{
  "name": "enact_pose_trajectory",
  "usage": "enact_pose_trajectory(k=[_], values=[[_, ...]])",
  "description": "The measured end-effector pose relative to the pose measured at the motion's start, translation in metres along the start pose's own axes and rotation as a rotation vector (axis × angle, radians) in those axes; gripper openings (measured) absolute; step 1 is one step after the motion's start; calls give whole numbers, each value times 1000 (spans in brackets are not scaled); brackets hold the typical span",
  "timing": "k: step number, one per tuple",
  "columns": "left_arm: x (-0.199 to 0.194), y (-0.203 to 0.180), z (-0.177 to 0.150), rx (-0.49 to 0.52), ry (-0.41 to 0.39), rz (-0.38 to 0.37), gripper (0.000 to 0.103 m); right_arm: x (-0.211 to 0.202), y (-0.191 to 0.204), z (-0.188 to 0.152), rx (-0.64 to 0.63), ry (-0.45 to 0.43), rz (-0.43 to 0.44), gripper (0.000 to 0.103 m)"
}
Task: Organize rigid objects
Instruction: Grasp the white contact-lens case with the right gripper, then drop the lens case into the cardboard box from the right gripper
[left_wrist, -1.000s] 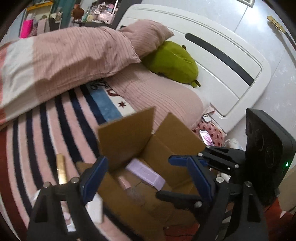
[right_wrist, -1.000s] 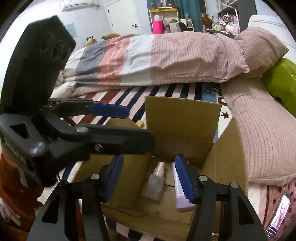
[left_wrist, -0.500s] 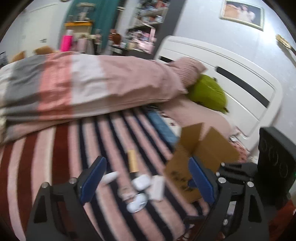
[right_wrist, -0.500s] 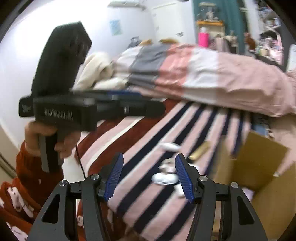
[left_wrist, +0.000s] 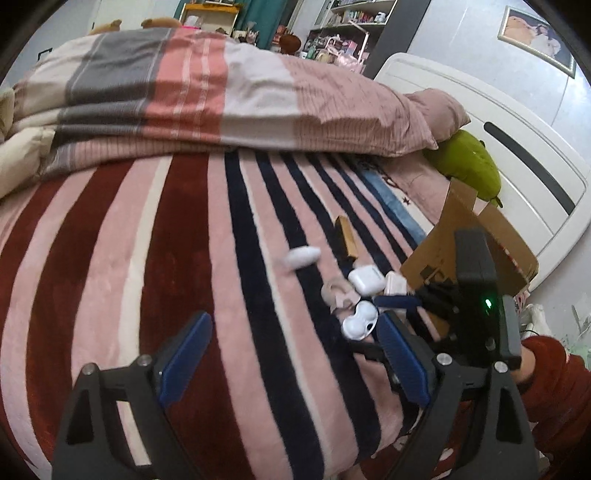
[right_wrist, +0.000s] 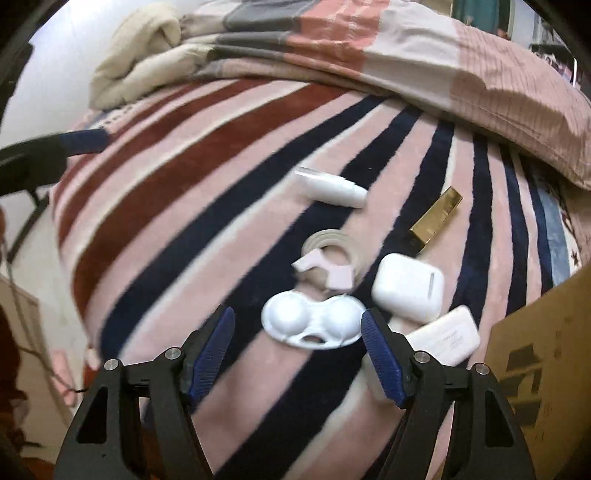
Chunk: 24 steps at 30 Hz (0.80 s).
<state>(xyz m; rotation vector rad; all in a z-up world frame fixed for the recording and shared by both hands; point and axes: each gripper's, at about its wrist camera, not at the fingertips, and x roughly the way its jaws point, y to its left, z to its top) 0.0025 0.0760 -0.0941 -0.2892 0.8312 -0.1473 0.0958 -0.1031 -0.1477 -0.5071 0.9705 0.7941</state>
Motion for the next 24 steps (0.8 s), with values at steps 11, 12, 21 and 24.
enact_pose_trajectory(k=[11, 12, 21, 24], values=[[4, -9, 2, 18, 23, -44, 89, -12, 8, 11, -5, -29, 4, 60], [4, -13, 5, 22, 26, -71, 89, -26, 13, 13, -19, -61, 23, 59], [-2, -84, 47, 129, 36, -318, 57, -138, 33, 26, -119, -307, 52, 59], [0, -115, 66, 186, 48, -367, 30, -162, 18, 23, -105, -351, 22, 59]])
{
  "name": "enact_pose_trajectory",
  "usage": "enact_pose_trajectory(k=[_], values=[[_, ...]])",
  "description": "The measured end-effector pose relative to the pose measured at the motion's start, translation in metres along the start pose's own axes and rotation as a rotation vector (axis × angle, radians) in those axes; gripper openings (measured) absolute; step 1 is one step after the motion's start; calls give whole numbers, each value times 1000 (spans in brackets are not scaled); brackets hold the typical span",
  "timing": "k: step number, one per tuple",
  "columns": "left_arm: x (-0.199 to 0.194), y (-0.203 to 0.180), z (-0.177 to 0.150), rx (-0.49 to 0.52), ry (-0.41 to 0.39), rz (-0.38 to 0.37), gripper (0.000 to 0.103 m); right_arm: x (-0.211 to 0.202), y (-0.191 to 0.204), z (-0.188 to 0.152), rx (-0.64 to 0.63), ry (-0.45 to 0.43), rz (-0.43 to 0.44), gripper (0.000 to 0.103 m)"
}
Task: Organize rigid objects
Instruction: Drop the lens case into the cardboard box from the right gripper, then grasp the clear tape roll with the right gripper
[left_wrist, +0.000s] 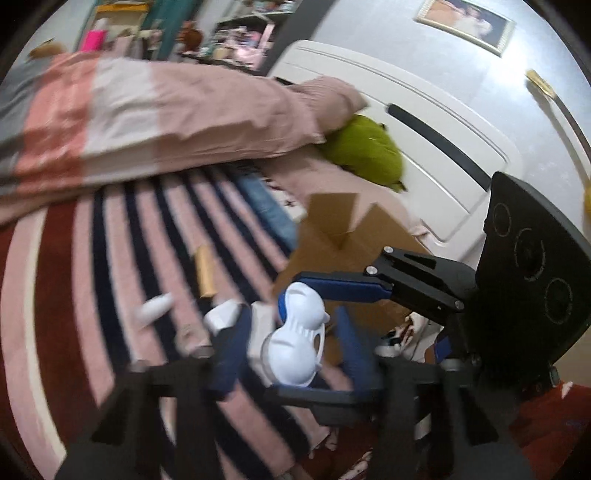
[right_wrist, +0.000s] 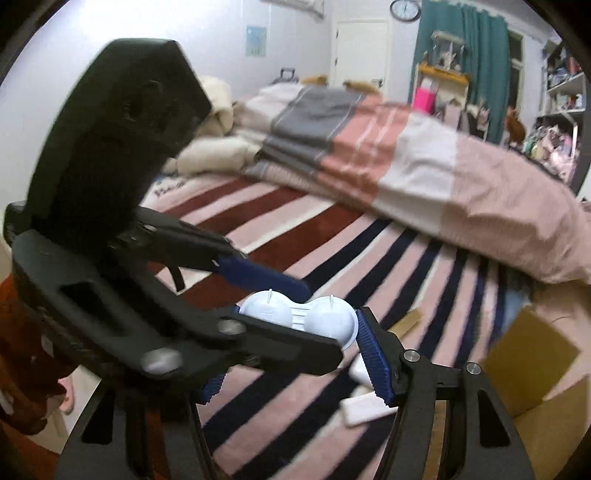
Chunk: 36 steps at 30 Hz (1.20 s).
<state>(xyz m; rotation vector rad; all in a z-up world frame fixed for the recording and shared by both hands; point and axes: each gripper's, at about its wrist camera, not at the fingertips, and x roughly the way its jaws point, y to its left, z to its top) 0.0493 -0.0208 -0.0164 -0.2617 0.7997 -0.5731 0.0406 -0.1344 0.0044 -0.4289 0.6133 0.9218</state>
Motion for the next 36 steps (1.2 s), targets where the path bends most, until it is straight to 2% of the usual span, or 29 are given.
enact_pose_trajectory(k=[4, 8, 14, 18, 19, 20, 21, 22, 23, 27, 31, 36], values=[[22, -33, 29, 72, 21, -26, 30, -29, -35, -7, 41, -38, -54, 59], [61, -64, 52, 126, 67, -60, 30, -49, -74, -23, 107, -37, -109, 59], [127, -98, 76, 166, 174, -125, 30, -69, -128, -51, 205, 21, -165, 60], [156, -105, 78, 171, 239, -126, 30, -63, -149, -63, 257, 79, -174, 60], [160, -106, 78, 174, 244, -119, 31, -63, -151, -65, 263, 91, -176, 60], [162, -107, 78, 176, 247, -110, 44, -62, -152, -67, 267, 100, -183, 63], [161, -107, 79, 174, 241, -87, 68, -62, -152, -69, 269, 102, -192, 68], [161, -107, 81, 174, 226, -64, 78, -62, -152, -70, 269, 96, -195, 69], [157, -107, 81, 179, 204, -41, 83, -63, -150, -71, 269, 96, -193, 70], [129, -96, 81, 172, 153, -17, 83, -65, -141, -65, 264, 81, -181, 70], [86, -73, 78, 145, 65, 70, 83, -66, -113, -44, 216, 8, -125, 70], [16, -20, 62, 63, -54, 217, 83, -46, -59, -15, 124, -34, -12, 70]])
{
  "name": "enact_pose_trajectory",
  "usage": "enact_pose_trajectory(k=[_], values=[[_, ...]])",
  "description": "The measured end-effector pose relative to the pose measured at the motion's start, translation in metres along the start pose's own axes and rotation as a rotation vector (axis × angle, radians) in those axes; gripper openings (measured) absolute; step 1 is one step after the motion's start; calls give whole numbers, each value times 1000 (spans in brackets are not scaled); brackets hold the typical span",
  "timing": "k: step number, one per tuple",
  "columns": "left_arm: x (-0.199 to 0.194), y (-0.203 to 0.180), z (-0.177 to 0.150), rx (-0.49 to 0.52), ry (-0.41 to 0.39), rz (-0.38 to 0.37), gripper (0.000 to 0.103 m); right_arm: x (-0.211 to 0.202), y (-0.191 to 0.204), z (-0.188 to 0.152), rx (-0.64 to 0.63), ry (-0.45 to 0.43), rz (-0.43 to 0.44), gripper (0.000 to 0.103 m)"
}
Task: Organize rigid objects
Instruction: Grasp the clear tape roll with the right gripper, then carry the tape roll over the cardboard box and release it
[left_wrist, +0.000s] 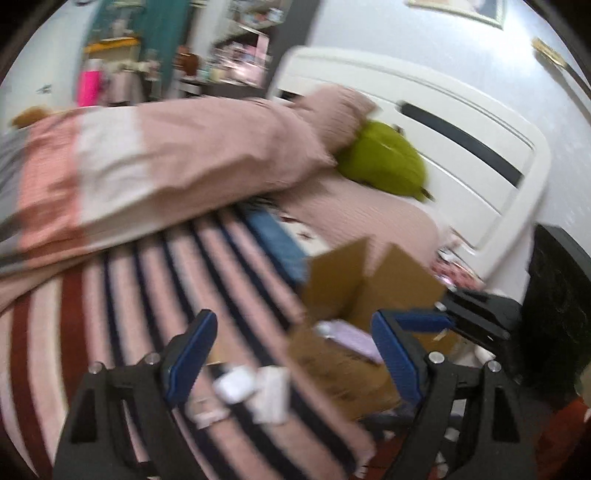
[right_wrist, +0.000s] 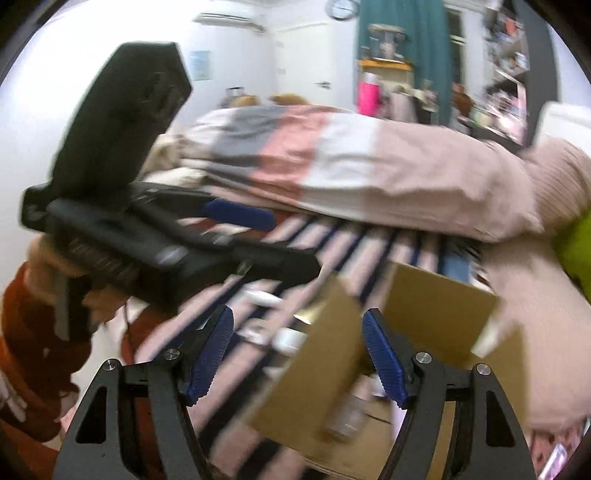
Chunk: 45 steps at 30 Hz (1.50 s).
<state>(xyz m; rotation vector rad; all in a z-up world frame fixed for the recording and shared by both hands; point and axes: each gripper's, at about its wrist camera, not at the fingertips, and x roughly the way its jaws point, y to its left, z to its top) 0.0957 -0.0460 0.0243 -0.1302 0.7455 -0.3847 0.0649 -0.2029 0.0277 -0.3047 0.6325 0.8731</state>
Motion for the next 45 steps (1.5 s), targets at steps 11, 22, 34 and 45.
enact_pose_trajectory(k=[11, 22, 34, 45], values=[[-28, 119, -104, -182, 12, 158, 83, 134, 57, -36, 48, 221, 109, 69], [-12, 140, -152, -261, 62, 122, 83, 215, 20, -64, 163, 307, -63, 44], [-14, 105, -116, -216, 37, -71, 83, 135, 52, -19, 57, 152, 49, 36], [1, 5, -39, -20, 64, -223, 34, 29, 19, -3, 20, 1, -22, 36]])
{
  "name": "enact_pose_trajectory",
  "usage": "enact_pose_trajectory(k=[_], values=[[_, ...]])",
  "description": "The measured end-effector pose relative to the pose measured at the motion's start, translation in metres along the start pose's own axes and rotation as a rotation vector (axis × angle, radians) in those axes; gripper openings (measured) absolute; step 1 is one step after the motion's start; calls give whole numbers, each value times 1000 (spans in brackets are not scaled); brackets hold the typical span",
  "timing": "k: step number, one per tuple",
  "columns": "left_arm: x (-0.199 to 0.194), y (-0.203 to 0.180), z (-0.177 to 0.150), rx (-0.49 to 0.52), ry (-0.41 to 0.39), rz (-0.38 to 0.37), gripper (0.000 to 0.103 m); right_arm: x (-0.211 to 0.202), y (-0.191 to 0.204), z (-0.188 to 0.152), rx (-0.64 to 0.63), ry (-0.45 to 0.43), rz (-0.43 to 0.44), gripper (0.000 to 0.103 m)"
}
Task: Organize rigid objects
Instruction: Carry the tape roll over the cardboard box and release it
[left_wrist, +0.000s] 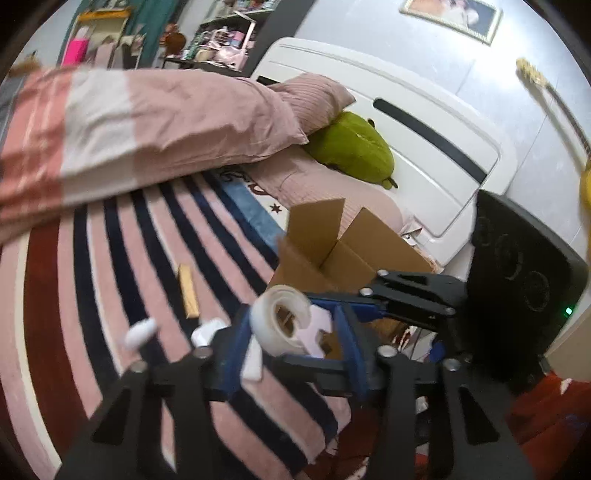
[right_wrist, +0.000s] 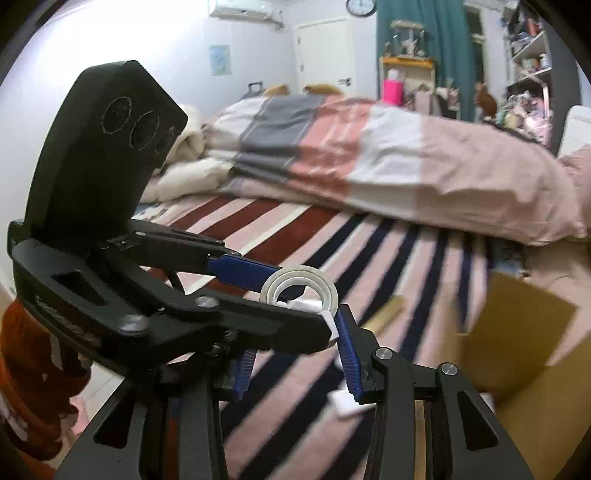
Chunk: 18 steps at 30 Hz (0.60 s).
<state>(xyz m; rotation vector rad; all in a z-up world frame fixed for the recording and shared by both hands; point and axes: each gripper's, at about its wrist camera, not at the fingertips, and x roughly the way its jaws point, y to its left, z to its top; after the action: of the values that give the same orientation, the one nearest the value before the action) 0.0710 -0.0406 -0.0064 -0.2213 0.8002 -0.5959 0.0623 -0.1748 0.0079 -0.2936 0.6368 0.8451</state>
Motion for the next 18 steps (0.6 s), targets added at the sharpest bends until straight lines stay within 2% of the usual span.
enact_pose_trajectory(k=[8, 16, 17, 18], values=[[70, -59, 47, 112, 81, -26, 32, -41, -69, -20, 102, -15, -110, 36], [129, -88, 60, 144, 178, -44, 32, -53, -119, -44, 209, 45, -159, 36], [131, -90, 59, 145, 182, -42, 33, -53, -122, -45, 219, 52, -165, 36], [134, -91, 60, 146, 185, -26, 41, -54, -123, -46, 224, 58, -169, 36]])
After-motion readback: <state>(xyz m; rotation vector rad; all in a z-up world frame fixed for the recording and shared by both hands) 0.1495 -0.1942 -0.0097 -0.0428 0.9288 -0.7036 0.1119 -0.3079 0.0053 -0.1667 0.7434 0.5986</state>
